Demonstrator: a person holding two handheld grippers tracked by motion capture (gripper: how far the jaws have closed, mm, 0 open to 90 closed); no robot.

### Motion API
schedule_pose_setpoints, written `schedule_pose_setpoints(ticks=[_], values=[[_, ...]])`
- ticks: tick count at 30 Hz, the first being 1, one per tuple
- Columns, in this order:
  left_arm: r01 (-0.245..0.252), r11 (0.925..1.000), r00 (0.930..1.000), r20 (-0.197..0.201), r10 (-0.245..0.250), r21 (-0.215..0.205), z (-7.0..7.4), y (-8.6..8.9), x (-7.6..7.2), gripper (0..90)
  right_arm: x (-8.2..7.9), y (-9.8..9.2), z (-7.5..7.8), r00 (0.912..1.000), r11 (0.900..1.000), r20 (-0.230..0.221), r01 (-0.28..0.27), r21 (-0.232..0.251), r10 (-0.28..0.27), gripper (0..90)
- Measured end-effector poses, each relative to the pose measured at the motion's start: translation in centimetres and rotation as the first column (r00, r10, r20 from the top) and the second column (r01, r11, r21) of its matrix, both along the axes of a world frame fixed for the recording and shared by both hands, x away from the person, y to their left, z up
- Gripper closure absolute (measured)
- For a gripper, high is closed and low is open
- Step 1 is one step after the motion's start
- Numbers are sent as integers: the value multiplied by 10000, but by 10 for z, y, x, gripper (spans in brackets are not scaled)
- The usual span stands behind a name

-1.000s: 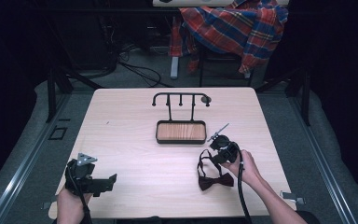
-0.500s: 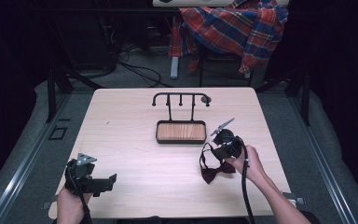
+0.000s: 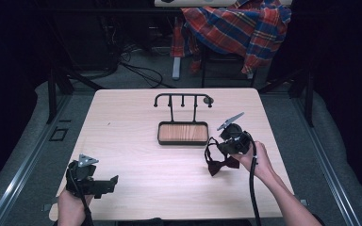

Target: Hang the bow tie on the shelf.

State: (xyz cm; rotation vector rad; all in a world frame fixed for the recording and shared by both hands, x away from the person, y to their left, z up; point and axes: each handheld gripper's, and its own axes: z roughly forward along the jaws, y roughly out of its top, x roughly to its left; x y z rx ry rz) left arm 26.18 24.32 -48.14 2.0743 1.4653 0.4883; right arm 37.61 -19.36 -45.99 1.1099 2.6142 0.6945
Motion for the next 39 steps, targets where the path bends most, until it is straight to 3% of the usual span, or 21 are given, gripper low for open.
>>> schedule_pose_setpoints(ticks=[28,39], values=[[57,10000,10000,-40,-57,12,0,1,0,1,29,4,34,9972,9998,730,179,34,-181,890],[80,10000,10000,-53,-80,0,0,1,0,1,42,9,48,9942,9993,1045,226,310,-257,891]])
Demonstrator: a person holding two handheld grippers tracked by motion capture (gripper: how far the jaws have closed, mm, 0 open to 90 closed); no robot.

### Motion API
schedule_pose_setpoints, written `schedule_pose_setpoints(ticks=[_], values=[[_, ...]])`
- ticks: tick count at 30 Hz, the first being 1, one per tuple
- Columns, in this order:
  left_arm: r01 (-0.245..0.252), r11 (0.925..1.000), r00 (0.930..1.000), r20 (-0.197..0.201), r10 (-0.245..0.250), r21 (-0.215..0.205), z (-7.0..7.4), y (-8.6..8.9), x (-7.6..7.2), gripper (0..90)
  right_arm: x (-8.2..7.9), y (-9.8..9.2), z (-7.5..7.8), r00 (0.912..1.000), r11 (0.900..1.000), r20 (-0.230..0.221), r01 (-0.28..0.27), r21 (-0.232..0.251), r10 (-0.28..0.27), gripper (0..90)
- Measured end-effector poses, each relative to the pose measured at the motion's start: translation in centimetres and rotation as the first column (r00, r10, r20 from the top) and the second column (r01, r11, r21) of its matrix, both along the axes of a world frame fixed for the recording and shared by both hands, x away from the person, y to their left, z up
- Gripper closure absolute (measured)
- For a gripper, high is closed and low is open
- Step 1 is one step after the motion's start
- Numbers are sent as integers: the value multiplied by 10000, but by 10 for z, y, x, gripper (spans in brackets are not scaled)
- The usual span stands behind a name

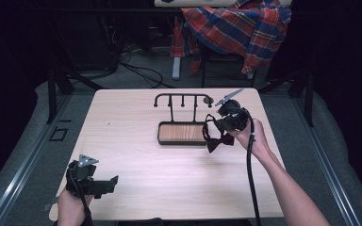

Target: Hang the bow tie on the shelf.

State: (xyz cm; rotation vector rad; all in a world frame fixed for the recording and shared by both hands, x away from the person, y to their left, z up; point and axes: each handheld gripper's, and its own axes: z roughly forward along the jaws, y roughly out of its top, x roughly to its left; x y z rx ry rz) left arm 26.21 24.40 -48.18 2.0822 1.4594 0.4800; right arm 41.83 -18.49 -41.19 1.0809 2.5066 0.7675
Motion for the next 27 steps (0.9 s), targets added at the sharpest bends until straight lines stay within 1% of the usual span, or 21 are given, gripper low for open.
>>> schedule_pose_setpoints(ticks=[3,5,7,11,16,27], values=[[0,10000,10000,-15,0,-2,0,0,0,1,1,0,2,10000,10000,54,12,39,-12,890],[2,10000,10000,-14,-2,-2,0,0,0,1,3,-1,6,9998,9998,184,89,168,-92,891],[-5,10000,10000,-1,5,-7,0,0,0,1,4,-1,7,9998,9998,164,107,168,-110,891],[24,10000,10000,-34,-24,16,0,0,0,1,6,-2,12,9993,9996,334,140,262,-149,891],[31,10000,10000,-41,-31,5,0,0,0,2,8,-1,20,9986,9995,499,140,268,-154,891],[26,10000,10000,-33,-26,17,0,0,0,1,15,1,30,9975,9987,655,230,463,-260,891]])
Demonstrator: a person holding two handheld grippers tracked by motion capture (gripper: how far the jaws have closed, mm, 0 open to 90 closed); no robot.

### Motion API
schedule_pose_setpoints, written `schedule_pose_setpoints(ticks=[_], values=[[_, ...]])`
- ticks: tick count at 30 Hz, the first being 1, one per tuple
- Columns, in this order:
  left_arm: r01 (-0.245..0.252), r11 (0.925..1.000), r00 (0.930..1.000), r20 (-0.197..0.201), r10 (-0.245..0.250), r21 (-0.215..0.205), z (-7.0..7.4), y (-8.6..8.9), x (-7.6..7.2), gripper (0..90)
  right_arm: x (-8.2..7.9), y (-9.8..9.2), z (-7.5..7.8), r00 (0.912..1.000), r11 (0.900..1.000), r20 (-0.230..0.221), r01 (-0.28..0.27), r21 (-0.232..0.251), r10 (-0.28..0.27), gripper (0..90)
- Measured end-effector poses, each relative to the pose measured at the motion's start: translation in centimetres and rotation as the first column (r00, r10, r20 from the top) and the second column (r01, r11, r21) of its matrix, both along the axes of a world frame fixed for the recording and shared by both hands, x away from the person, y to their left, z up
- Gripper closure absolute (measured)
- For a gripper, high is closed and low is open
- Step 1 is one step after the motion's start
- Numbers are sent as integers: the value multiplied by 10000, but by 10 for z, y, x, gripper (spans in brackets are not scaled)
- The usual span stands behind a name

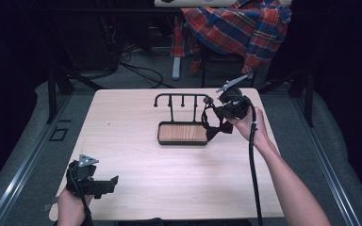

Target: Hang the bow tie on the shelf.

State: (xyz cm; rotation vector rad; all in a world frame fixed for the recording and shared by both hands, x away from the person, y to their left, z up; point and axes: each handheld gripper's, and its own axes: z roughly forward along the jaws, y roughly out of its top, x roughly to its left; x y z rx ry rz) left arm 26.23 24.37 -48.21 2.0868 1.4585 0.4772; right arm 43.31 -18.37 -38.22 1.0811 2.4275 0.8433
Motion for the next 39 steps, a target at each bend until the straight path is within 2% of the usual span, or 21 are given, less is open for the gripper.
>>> schedule_pose_setpoints(ticks=[18,39], values=[[13,10000,10000,-1,-13,-1,0,0,0,2,18,-1,4,9993,9993,67,371,64,-372,891],[48,10000,10000,-6,-48,43,0,0,0,2,36,2,-10,9968,9968,-95,797,96,-796,890]])
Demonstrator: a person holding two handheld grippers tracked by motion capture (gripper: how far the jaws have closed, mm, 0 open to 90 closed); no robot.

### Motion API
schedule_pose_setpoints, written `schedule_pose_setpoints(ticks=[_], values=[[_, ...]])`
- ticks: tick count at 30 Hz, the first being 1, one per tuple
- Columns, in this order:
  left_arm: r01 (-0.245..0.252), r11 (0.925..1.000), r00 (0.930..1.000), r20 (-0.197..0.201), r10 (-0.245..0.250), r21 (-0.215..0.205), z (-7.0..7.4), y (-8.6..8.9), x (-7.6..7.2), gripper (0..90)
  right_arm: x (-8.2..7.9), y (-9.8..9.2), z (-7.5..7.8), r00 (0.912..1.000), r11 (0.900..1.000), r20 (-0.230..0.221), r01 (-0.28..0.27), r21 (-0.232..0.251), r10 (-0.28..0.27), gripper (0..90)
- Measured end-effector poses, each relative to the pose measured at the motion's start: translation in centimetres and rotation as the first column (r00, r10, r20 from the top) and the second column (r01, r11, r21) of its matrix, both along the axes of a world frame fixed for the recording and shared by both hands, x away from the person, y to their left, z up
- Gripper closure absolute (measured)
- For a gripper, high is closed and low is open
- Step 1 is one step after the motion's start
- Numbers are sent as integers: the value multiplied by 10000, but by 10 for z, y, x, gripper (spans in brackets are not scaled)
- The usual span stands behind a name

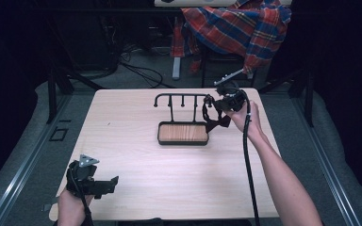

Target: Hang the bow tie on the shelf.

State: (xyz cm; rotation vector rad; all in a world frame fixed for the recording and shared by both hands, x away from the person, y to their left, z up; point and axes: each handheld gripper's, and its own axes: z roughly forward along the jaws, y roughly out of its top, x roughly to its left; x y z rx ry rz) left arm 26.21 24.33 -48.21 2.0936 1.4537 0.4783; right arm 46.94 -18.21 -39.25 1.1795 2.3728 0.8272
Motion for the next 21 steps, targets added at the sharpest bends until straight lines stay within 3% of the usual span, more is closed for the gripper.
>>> schedule_pose_setpoints(ticks=[21], values=[[10,10000,10000,-13,-10,-19,0,0,0,2,11,-2,-10,9996,9994,-124,258,232,-255,887]])
